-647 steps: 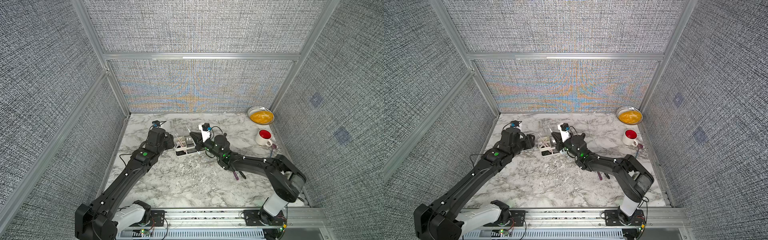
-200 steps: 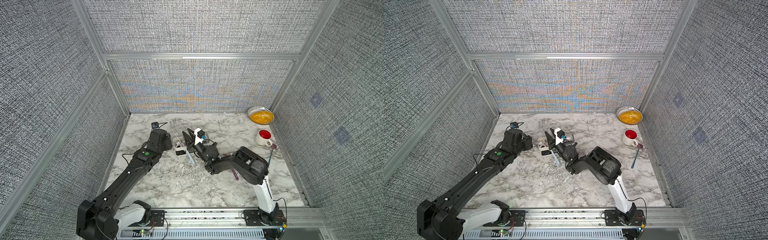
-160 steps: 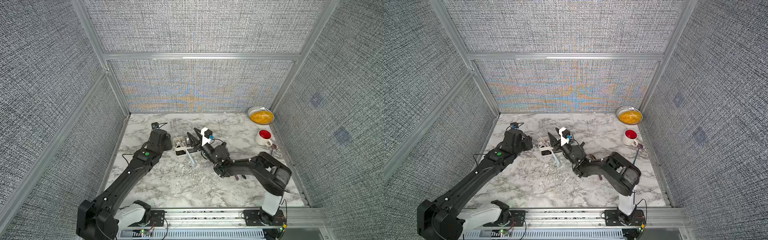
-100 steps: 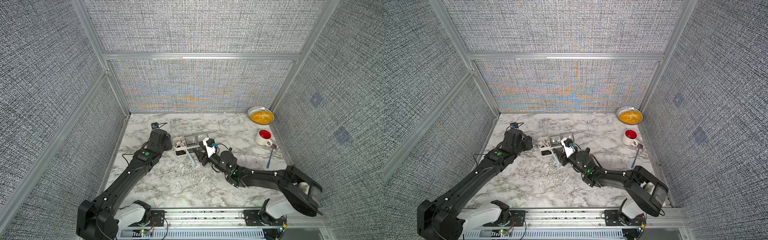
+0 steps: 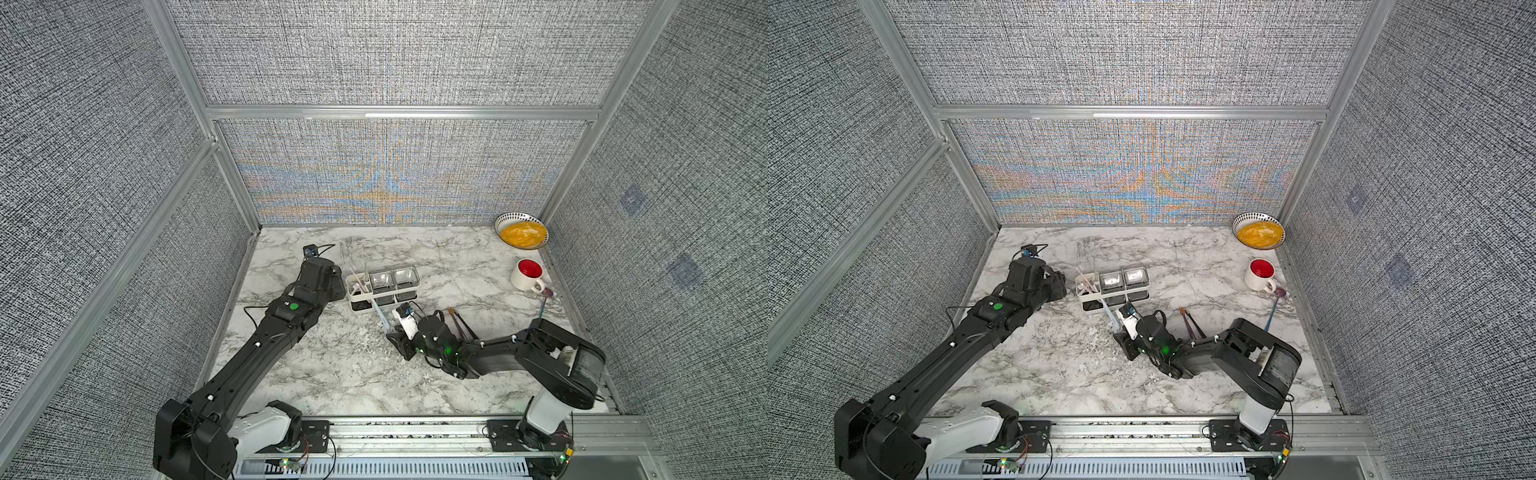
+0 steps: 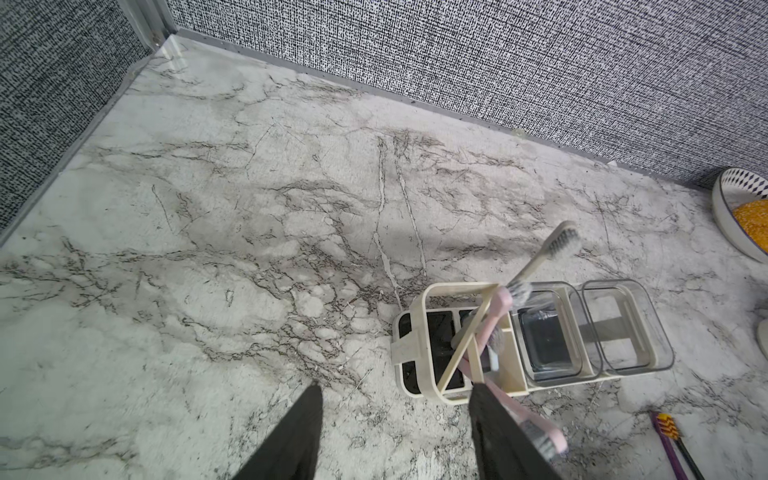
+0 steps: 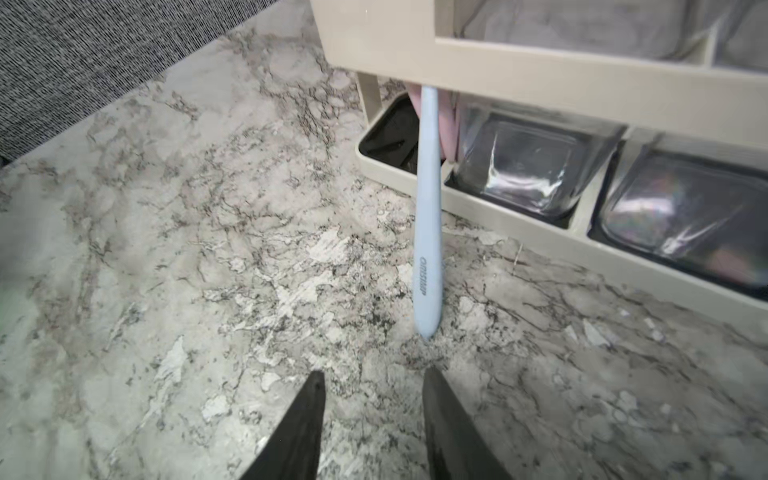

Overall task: Place the toothbrush into the toothbrush holder
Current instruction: Place the toothbrush in the toothbrush holder, then adjust the toothbrush at the toothbrush holder.

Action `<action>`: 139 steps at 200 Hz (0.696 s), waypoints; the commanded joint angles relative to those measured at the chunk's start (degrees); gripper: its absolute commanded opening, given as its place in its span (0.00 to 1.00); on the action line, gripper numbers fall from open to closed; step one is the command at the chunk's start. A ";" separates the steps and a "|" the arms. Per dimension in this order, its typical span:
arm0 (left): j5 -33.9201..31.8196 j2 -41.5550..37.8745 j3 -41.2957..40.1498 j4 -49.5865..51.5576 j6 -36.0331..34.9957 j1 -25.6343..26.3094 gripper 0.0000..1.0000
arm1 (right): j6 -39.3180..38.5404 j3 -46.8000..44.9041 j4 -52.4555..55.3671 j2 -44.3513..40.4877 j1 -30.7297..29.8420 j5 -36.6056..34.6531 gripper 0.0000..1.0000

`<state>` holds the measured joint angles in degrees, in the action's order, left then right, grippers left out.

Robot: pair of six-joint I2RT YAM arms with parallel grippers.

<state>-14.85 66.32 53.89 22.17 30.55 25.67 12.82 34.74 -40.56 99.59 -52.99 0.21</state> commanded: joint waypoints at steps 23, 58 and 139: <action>-0.76 1.59 1.28 0.85 1.01 -0.09 0.64 | 0.85 2.00 -2.77 4.91 0.06 -1.68 0.37; -0.86 2.26 1.57 0.77 0.83 -0.15 0.65 | 0.90 3.21 -3.62 7.47 0.28 -3.71 0.31; 5.53 15.58 11.19 1.04 2.55 -10.33 0.81 | 0.26 5.64 -4.46 10.47 0.74 -4.51 0.13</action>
<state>-16.23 76.86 61.91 24.34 32.29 18.11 13.26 40.07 -43.53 109.91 -52.49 -3.33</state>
